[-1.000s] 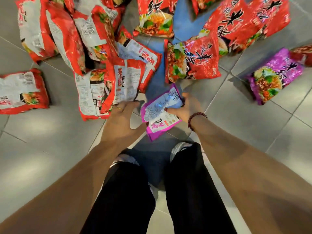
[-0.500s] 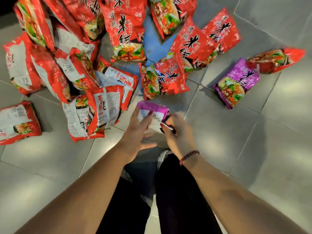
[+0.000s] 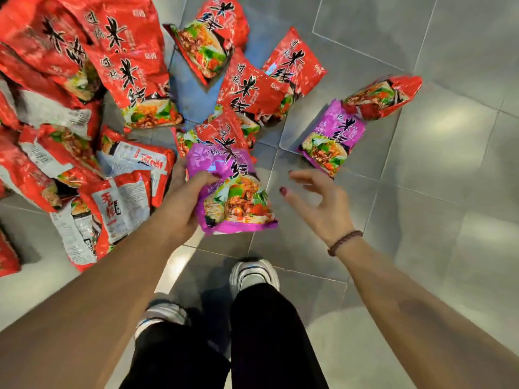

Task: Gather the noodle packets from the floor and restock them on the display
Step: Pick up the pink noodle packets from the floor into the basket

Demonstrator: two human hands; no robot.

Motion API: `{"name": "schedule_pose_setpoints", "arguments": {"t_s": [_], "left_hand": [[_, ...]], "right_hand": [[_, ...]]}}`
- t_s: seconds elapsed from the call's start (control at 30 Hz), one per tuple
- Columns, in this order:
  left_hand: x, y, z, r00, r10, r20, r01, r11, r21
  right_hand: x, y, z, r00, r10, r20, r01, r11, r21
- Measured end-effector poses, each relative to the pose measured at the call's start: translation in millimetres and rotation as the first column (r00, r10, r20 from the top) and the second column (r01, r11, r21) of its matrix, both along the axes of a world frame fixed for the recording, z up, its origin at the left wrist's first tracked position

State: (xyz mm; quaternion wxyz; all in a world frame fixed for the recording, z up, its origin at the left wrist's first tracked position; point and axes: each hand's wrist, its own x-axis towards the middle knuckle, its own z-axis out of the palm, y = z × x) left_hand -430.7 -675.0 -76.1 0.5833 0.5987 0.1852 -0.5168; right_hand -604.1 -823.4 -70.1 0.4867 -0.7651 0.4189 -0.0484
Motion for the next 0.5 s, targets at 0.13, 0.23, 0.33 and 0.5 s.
{"name": "schedule_pose_setpoints", "arguments": {"t_s": [0.13, 0.23, 0.33, 0.5], "left_hand": [[-1, -2, -24, 0.999, 0.045, 0.019, -0.042, 0.991, -0.130], [0, -2, -49, 0.999, 0.033, 0.038, -0.025, 0.981, -0.193], [5, 5, -70, 0.998, 0.001, 0.055, 0.010, 0.979, -0.202], [15, 9, -78, 0.988, -0.108, 0.107, 0.122, 0.983, -0.136]], "right_hand": [[0, -62, -66, 0.853, -0.448, -0.267, 0.453, 0.890, -0.047], [8, -92, -111, 0.788, -0.535, -0.305, 0.538, 0.839, -0.082], [18, -106, -143, 0.801, -0.519, -0.299, 0.533, 0.846, -0.039], [27, -98, -158, 0.836, -0.402, -0.374, 0.406, 0.911, -0.071]]}}
